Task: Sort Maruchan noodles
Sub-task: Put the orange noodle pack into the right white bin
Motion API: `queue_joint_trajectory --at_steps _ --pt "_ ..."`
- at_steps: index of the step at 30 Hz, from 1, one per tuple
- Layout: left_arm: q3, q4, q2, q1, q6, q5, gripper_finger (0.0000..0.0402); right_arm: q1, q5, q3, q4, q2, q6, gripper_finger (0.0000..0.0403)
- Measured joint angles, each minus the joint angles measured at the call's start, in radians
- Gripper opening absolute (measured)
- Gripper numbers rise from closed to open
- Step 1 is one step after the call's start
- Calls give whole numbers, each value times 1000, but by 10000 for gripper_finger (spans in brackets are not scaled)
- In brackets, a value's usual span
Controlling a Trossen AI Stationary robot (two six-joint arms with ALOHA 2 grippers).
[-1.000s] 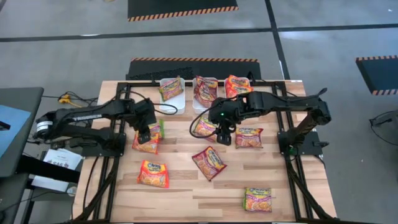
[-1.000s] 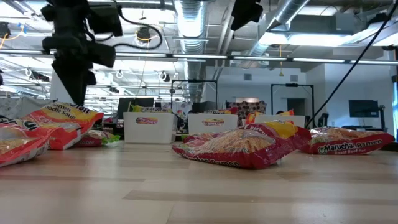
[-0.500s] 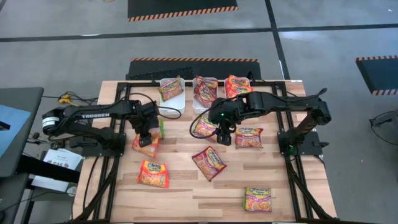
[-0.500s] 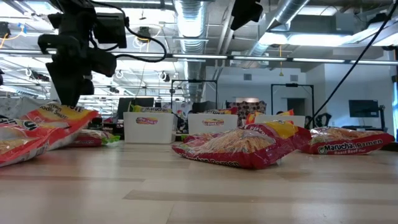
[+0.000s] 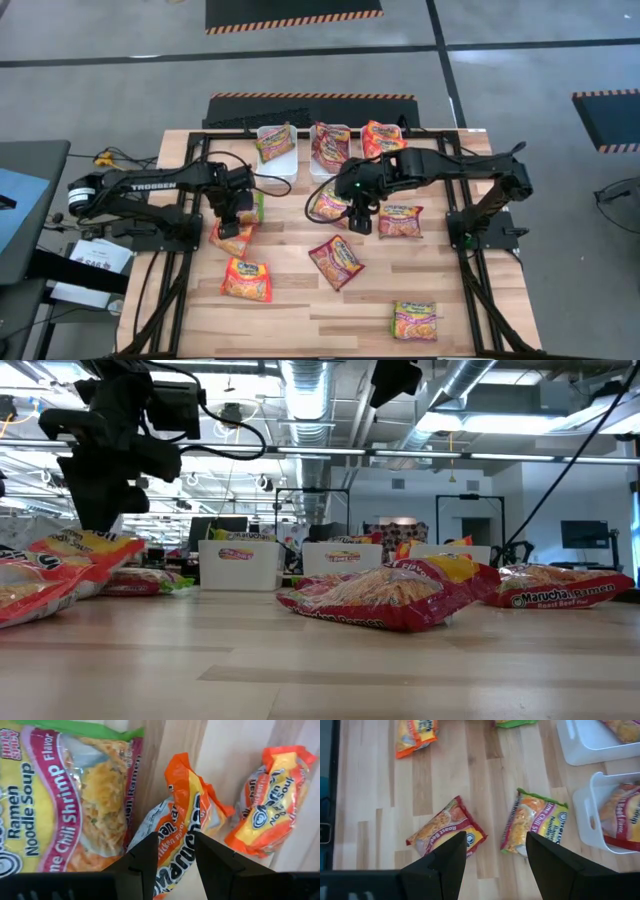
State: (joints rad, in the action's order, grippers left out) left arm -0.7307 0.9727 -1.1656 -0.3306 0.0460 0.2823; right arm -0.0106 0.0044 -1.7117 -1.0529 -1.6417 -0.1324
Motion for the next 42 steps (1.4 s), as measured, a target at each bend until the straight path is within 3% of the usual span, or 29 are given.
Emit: queue_joint_trajectory --at_steps 8,20,27,37,42 --pt "-68 36 0 -26 64 -213 112 -3 45 0 1 0 -25 228" --pt "-77 107 -18 -88 64 -211 112 -3 48 0 -13 0 -28 228" --pt "-77 92 -32 -62 50 -24 112 -2 48 0 -16 0 -28 228" --pt "-77 71 -32 42 21 -58 112 -2 48 -1 -16 0 -27 228" --pt "-77 32 -32 93 2 -157 112 -2 48 -1 -16 0 -25 228"
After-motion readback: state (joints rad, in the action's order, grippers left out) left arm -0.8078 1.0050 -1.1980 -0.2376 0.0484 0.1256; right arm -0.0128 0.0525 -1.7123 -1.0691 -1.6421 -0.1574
